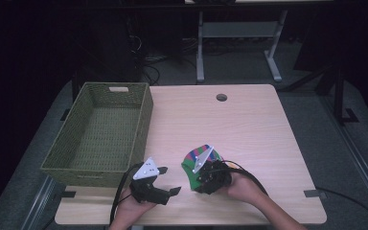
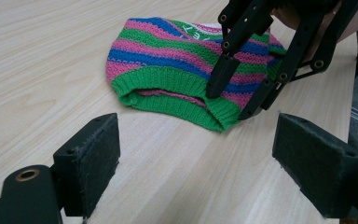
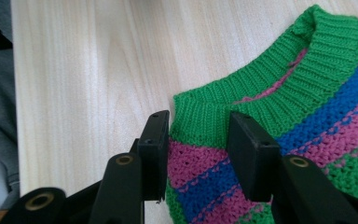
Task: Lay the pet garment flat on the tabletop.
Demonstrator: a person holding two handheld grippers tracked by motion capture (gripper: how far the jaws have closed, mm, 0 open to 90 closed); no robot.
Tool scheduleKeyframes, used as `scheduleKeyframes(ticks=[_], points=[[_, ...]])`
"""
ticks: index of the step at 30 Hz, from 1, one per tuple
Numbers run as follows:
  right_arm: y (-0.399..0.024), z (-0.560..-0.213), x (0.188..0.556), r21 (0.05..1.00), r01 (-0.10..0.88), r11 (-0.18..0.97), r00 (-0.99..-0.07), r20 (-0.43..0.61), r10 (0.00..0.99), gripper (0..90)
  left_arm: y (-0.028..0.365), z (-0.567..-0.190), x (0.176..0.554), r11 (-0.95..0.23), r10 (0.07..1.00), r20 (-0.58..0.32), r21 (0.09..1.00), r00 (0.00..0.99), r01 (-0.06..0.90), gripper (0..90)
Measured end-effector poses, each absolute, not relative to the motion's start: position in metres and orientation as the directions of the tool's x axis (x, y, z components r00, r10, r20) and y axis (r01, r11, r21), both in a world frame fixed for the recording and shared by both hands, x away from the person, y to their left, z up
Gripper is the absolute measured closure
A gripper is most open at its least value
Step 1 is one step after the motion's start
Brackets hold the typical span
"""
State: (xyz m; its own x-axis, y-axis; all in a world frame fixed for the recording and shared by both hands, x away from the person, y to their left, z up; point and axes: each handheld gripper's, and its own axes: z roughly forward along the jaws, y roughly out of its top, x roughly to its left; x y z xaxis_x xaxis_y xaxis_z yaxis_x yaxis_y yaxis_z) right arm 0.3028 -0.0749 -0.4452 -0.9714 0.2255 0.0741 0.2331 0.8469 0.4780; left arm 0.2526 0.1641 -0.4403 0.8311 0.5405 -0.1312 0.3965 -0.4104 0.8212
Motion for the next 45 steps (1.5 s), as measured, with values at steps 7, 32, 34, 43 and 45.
scheduleKeyframes(ticks=[7, 32, 34, 43, 45], points=[[-0.072, -0.446, 0.296, 0.469, 0.194, 0.862, -0.976, 0.004, 0.217, 61.9, 0.162, -0.440, 0.252, -0.418, 0.538, -0.126, 0.819, 0.834, 0.393, 14.7], [-0.085, -0.422, 0.310, 0.535, 0.268, 0.801, -0.960, 0.081, 0.268, 78.1, 0.165, -0.440, 0.253, -0.395, 0.537, -0.145, 0.827, 0.831, 0.399, 14.8], [-0.088, -0.415, 0.310, 0.552, 0.261, 0.792, -0.962, 0.078, 0.263, 78.1, 0.164, -0.440, 0.252, -0.396, 0.535, -0.145, 0.828, 0.832, 0.398, 14.8], [-0.105, -0.387, 0.311, 0.600, 0.264, 0.755, -0.958, 0.070, 0.279, 78.1, 0.163, -0.438, 0.253, -0.370, 0.528, -0.164, 0.839, 0.834, 0.399, 14.9], [-0.109, -0.380, 0.311, 0.611, 0.256, 0.749, -0.959, 0.063, 0.276, 78.1, 0.161, -0.438, 0.254, -0.362, 0.528, -0.170, 0.841, 0.832, 0.402, 14.8]])
